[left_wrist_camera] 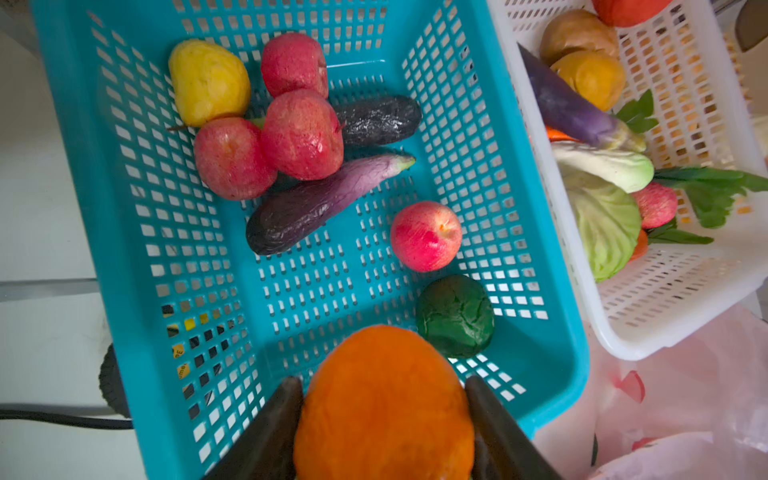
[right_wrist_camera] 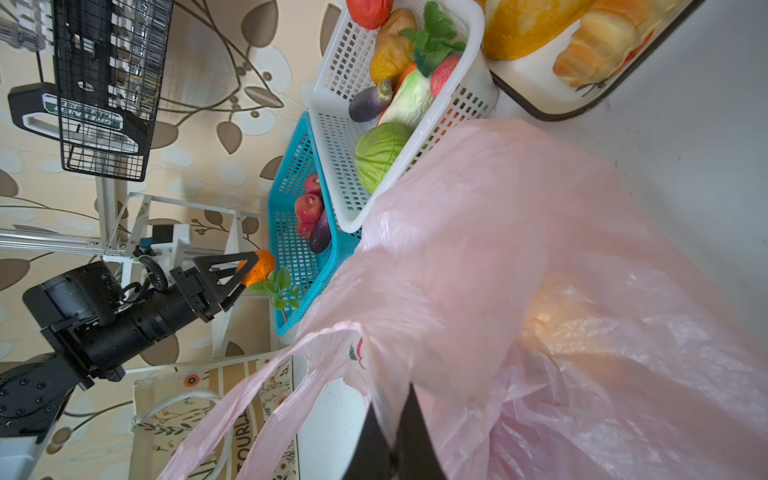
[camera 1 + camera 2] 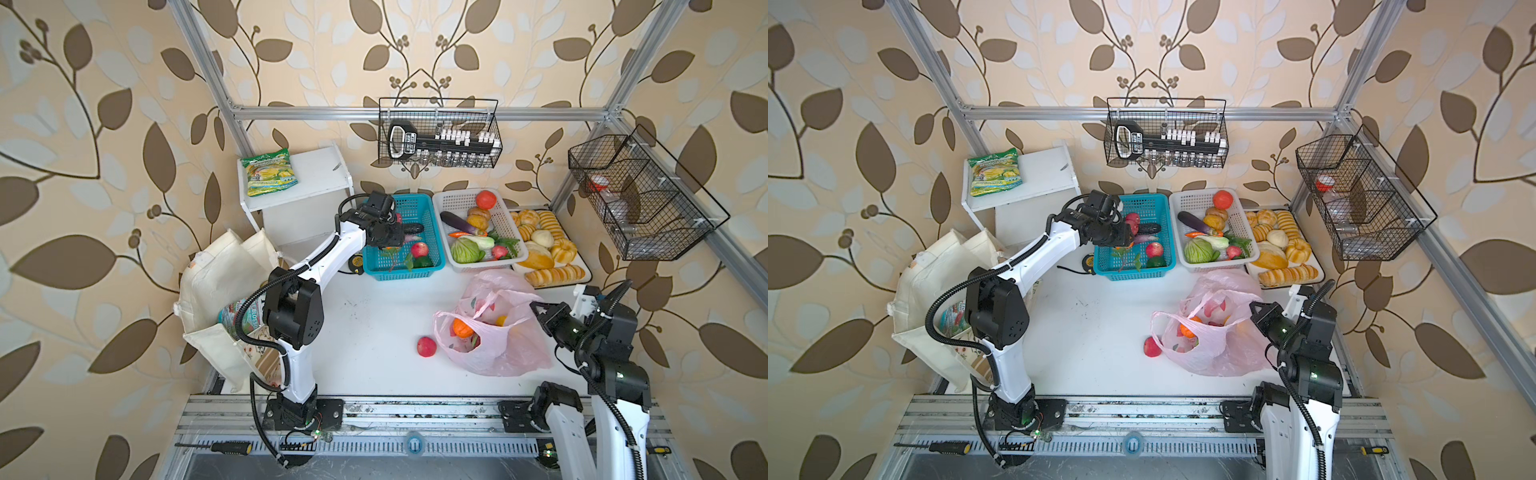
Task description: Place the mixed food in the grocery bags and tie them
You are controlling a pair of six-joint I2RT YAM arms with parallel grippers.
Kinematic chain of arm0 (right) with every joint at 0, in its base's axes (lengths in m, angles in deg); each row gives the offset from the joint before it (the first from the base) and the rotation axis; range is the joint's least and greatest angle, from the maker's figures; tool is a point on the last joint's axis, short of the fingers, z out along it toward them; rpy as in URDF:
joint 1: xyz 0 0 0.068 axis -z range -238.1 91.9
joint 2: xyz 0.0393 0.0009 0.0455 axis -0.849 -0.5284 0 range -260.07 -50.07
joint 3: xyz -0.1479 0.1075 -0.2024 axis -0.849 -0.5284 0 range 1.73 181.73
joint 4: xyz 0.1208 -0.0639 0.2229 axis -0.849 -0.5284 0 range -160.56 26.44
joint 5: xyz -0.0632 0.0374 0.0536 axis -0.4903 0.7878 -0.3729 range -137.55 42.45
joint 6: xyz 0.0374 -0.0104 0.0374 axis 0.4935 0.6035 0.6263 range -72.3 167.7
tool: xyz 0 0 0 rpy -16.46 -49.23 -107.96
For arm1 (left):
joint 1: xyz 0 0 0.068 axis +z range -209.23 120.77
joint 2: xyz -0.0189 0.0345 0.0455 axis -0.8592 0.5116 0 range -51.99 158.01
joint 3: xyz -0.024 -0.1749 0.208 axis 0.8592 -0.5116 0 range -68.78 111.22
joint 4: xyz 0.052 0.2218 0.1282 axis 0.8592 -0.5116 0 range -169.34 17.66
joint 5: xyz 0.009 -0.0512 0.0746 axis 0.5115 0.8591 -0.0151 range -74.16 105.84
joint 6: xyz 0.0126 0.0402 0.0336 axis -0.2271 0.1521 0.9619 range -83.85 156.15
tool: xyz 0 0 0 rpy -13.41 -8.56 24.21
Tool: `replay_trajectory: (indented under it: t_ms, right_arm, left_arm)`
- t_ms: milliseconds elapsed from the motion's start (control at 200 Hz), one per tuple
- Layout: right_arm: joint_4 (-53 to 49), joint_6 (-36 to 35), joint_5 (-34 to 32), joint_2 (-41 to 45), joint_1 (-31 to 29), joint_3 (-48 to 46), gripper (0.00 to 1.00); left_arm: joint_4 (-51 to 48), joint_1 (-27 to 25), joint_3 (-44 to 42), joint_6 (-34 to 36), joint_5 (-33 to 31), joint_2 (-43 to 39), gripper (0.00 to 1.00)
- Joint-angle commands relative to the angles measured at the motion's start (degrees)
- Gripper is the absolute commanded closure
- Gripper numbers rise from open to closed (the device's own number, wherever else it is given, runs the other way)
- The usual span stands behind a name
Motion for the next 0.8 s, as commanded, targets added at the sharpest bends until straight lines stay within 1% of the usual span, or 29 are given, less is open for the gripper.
replay_trajectory:
  t_ms: [0,40,110,170,190,255,270,365,370,380,385,435,470,545,565,600,665,700,760,795]
  right_arm:
    - [0.68,0.07,0.77,-0.3,-0.35,0.04,1.0]
    - [0.68,-0.02,0.78,-0.33,-0.34,0.05,1.0]
    - [0.55,0.14,0.76,-0.27,-0.35,-0.17,1.0]
    - [0.63,0.24,0.93,0.05,-0.35,-0.39,1.0]
    - [0.53,0.24,0.96,0.09,-0.35,-0.47,1.0]
    - [-0.09,0.05,0.86,0.43,-0.35,-0.47,1.0]
    - [-0.11,0.0,0.8,0.53,-0.35,-0.55,1.0]
    - [-0.11,0.48,0.86,1.23,-0.35,-0.92,1.0]
    - [-0.11,0.53,0.85,1.28,-0.31,-0.92,1.0]
    - [-0.14,0.58,0.85,1.42,-0.32,-0.92,1.0]
    - [-0.17,0.59,0.85,1.41,-0.29,-0.92,1.0]
    - [-0.28,0.64,0.85,1.59,-0.28,-1.0,1.0]
    - [-0.29,0.6,0.65,1.67,-0.32,-1.21,1.0]
    - [0.0,0.5,0.67,1.42,-0.32,-1.61,1.0]
    - [0.1,0.5,0.77,1.28,-0.33,-1.7,1.0]
    - [0.28,0.58,0.86,1.07,-0.33,-1.76,1.0]
    - [0.66,0.59,1.18,0.75,-0.34,-1.73,1.0]
    - [0.73,0.46,1.22,0.55,-0.35,-1.64,1.0]
    - [0.68,0.33,1.19,0.45,-0.44,-1.45,1.0]
    - [0.72,0.33,1.03,0.47,-0.44,-1.43,1.0]
  left_arm:
    - [-1.01,0.21,2.84,0.94,-2.26,-1.78,0.4]
    - [-1.51,0.38,4.8,0.96,-3.14,-0.26,0.39]
    - [-1.69,0.74,8.97,1.36,-4.68,3.58,0.41]
    - [-6.28,0.83,16.74,2.26,-5.41,8.73,0.37]
    - [-8.36,0.83,20.97,2.27,-6.17,10.66,0.35]
    - [-12.51,0.83,28.5,2.47,-7.04,16.06,0.35]
    - [-13.21,0.83,29.5,2.68,-6.91,17.13,0.33]
    - [-18.94,0.83,34.86,3.16,-5.75,21.22,0.12]
    - [-19.2,0.83,35.03,3.18,-5.62,21.28,0.11]
    - [-19.64,0.76,35.15,3.22,-5.42,21.32,0.04]
    - [-19.77,0.75,35.17,3.26,-5.37,21.24,0.03]
    - [-19.35,0.48,32.8,3.55,-4.68,19.03,0.01]
    - [-17.67,0.24,29.17,3.71,-4.34,16.1,0.01]
    - [-10.95,0.04,18.82,4.03,-3.2,7.22,0.01]
    - [-9.15,0.04,14.07,4.02,-2.84,4.75,0.01]
    - [-5.98,0.04,8.72,4.03,-2.21,0.46,0.01]
    - [-4.0,0.04,2.15,3.87,-0.23,-6.23,0.01]
    - [-3.72,0.04,-0.95,3.38,1.51,-9.54,0.01]
    - [-2.95,-0.18,-7.19,2.88,6.37,-15.1,0.01]
    - [-2.85,-0.69,-10.61,3.04,7.9,-18.35,0.01]
